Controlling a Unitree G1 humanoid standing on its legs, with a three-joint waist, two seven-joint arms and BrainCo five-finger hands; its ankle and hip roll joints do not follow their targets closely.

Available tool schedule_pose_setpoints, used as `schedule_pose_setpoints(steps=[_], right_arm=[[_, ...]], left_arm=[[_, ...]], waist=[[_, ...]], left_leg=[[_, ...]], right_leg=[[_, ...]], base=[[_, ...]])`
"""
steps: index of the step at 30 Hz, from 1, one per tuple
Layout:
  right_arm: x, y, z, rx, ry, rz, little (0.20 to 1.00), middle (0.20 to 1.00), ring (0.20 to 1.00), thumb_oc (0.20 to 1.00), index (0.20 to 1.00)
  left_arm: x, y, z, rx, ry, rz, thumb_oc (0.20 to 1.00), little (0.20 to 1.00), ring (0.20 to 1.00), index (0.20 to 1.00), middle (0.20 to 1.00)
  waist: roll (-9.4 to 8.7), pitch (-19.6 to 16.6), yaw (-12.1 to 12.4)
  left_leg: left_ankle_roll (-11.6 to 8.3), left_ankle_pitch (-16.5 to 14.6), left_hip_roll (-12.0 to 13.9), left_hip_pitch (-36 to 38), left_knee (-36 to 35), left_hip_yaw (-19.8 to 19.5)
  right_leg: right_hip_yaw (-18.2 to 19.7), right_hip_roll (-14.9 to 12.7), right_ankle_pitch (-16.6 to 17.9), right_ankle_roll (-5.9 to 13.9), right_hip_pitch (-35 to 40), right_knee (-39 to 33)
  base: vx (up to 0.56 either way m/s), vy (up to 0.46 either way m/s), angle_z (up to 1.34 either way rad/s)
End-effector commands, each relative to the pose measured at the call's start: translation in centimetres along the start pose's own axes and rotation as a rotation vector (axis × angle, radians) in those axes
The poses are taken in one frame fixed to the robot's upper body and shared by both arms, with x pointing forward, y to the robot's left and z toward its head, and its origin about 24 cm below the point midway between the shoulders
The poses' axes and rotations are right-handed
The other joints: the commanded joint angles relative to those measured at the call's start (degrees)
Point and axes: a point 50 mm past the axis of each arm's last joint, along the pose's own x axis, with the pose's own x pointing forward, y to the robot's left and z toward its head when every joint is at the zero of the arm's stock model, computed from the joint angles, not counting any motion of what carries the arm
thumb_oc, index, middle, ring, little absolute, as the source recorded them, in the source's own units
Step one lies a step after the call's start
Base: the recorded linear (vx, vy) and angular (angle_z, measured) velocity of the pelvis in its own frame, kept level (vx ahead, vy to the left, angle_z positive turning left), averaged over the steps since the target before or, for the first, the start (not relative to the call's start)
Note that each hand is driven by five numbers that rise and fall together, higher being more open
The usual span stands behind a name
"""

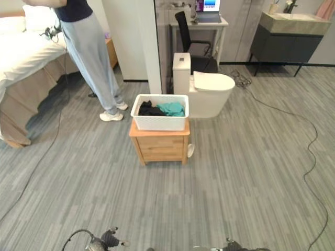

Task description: Grab the laundry basket,head to the washer,open it,put in the laundry and shut it.

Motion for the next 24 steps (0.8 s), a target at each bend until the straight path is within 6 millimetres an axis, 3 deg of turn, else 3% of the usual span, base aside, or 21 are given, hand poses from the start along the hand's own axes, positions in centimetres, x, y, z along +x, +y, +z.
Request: schedule_pose_setpoints(steps=[1, 14, 24], right_arm=[[0.1, -0.7, 0.6, -0.004, -0.020, -0.020, 1.000, 1.000, 1.000, 1.000, 1.000], [0.1, 0.4, -0.3, 0.010, 0.017, -0.016, 1.000, 1.000, 1.000, 1.000, 1.000], [-0.2, -0.9, -2.4, 0.014, 0.135, -0.043, 1.000, 1.000, 1.000, 1.000, 1.000]], left_arm=[[0.2, 1.4, 2.4, 0.070, -0.099, 0.027, 1.000, 1.000, 1.000, 1.000, 1.000], [0.3, 0.6, 2.0, -0.009, -0.059, 0.030, 1.000, 1.000, 1.000, 1.000, 1.000], [0.3, -0.4, 1.5, 0.032, -0.035, -0.010, 1.000, 1.000, 1.000, 1.000, 1.000]], waist=[[-3.07, 1.17, 0.08], [-3.00, 0.22, -0.77], [-2.17, -0.74, 0.40]], left_leg=[[-0.26, -2.05, -2.38, 1.97, -2.81, -2.13], [-0.30, -2.88, -2.28, 3.44, -2.73, -1.66], [0.02, -3.55, -2.87, 3.58, -2.77, -2.72]], right_leg=[[2.39, -2.74, 5.90, 6.21, 8.69, -17.51], [2.38, -2.65, 5.24, 6.16, 9.83, -17.15], [1.10, -3.34, 5.19, 6.51, 10.45, -17.42]], base=[[0.00, 0.000, 0.00], [0.03, 0.001, 0.00], [0.04, 0.034, 0.02]])
